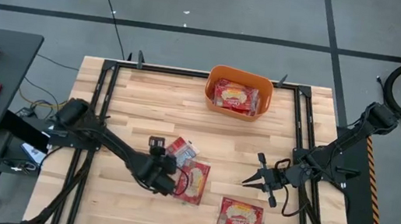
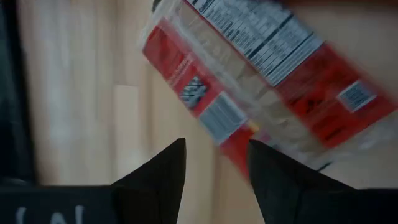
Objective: Sort popcorn bags into baskets
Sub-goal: Put the popcorn bag into the bin
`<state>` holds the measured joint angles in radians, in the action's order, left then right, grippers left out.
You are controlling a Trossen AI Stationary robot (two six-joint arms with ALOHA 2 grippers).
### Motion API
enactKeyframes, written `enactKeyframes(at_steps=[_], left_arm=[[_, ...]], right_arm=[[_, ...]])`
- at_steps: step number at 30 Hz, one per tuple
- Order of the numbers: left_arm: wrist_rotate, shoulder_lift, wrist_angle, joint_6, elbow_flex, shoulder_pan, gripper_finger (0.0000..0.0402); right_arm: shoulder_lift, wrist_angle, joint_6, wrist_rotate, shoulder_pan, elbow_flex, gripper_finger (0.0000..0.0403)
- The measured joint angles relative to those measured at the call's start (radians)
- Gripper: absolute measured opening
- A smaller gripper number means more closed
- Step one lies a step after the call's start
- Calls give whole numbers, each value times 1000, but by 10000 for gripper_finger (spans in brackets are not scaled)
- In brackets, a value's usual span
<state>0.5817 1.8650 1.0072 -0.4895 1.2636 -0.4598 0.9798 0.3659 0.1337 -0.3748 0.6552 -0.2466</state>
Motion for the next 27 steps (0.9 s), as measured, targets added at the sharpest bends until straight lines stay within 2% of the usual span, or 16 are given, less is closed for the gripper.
enactKeyframes(at_steps=[3,8,11,14,19,27], left_arm=[[-36,-26,-29,-137,-42,15,173],[-104,-32,-15,-458,-103,71,171],[-177,-34,-45,-536,-141,109,157],[-230,-41,-114,-521,-153,134,137],[-321,-41,-189,-368,-105,142,113],[-345,-41,-177,-283,7,94,105]], right_arm=[[0,0,-1,0,0,0,48],[0,1,-1,0,0,0,48],[0,2,2,0,0,0,48],[0,0,3,0,0,0,48],[0,-1,2,0,0,0,48],[0,-1,2,0,0,0,48]])
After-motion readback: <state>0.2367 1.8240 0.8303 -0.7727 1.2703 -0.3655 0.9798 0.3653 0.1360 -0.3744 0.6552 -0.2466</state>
